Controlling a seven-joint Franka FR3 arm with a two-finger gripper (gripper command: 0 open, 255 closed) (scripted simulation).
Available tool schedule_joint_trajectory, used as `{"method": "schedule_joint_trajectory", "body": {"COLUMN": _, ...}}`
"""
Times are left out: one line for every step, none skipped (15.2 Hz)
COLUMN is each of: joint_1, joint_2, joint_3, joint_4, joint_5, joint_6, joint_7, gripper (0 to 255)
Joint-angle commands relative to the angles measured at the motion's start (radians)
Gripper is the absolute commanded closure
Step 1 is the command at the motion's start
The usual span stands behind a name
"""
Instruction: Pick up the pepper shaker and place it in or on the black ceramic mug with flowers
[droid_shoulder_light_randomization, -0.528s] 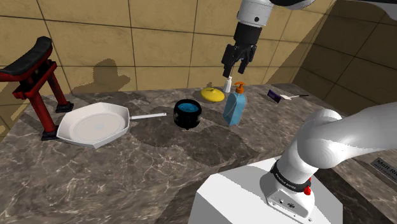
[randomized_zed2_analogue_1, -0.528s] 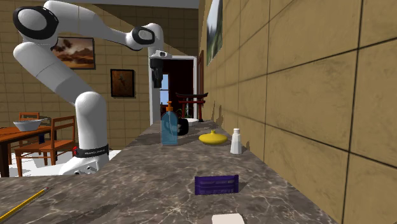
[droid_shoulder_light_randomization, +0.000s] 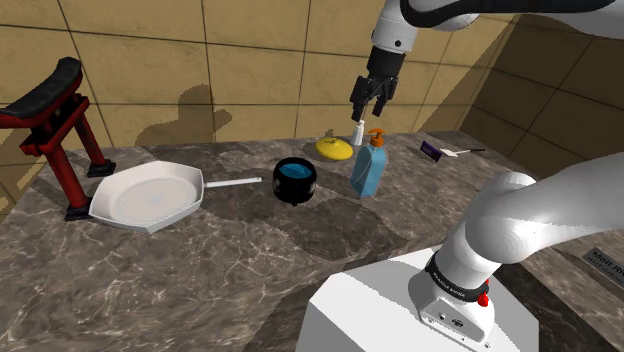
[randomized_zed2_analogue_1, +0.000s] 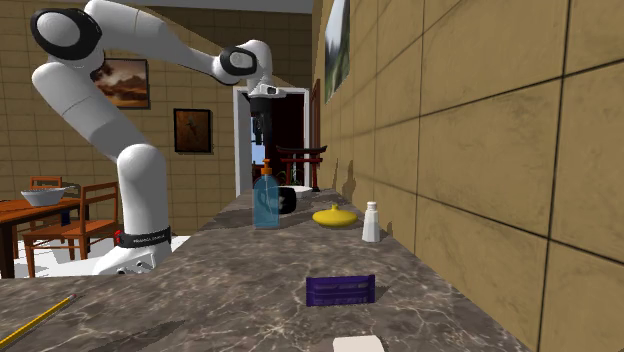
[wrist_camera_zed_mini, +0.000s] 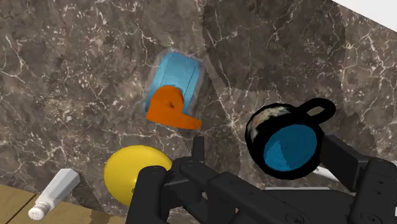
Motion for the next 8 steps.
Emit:
{"method": "schedule_joint_trajectory", "body": {"joint_1": -0.016, "joint_2": 0.037, "joint_3": -0.041, "joint_4": 0.004, "joint_5": -0.020, "joint_6": 0.037, "joint_7": -0.050, "gripper": 0}}
{"method": "schedule_joint_trajectory", "body": {"joint_1": -0.023, "joint_2": 0.057, "joint_3": -0.059, "joint_4": 0.007, "joint_5": -0.028, "joint_6": 0.055, "joint_7": -0.071, "gripper": 0}}
{"method": "schedule_joint_trajectory", "body": {"joint_1": -0.029, "joint_2": 0.079, "joint_3": -0.078, "joint_4": 0.012, "joint_5": -0.035, "joint_6": 0.073, "joint_7": -0.092, "gripper": 0}}
{"method": "schedule_joint_trajectory", "body": {"joint_1": -0.035, "joint_2": 0.102, "joint_3": -0.096, "joint_4": 0.019, "joint_5": -0.041, "joint_6": 0.091, "joint_7": -0.114, "gripper": 0}}
{"method": "schedule_joint_trajectory", "body": {"joint_1": -0.041, "joint_2": 0.126, "joint_3": -0.114, "joint_4": 0.027, "joint_5": -0.046, "joint_6": 0.108, "joint_7": -0.136, "gripper": 0}}
{"method": "schedule_joint_trajectory", "body": {"joint_1": -0.046, "joint_2": 0.150, "joint_3": -0.132, "joint_4": 0.035, "joint_5": -0.049, "joint_6": 0.126, "joint_7": -0.157, "gripper": 0}}
{"method": "schedule_joint_trajectory", "body": {"joint_1": -0.051, "joint_2": 0.176, "joint_3": -0.149, "joint_4": 0.046, "joint_5": -0.052, "joint_6": 0.142, "joint_7": -0.179, "gripper": 0}}
{"method": "schedule_joint_trajectory", "body": {"joint_1": -0.055, "joint_2": 0.203, "joint_3": -0.167, "joint_4": 0.057, "joint_5": -0.054, "joint_6": 0.159, "joint_7": -0.201, "gripper": 0}}
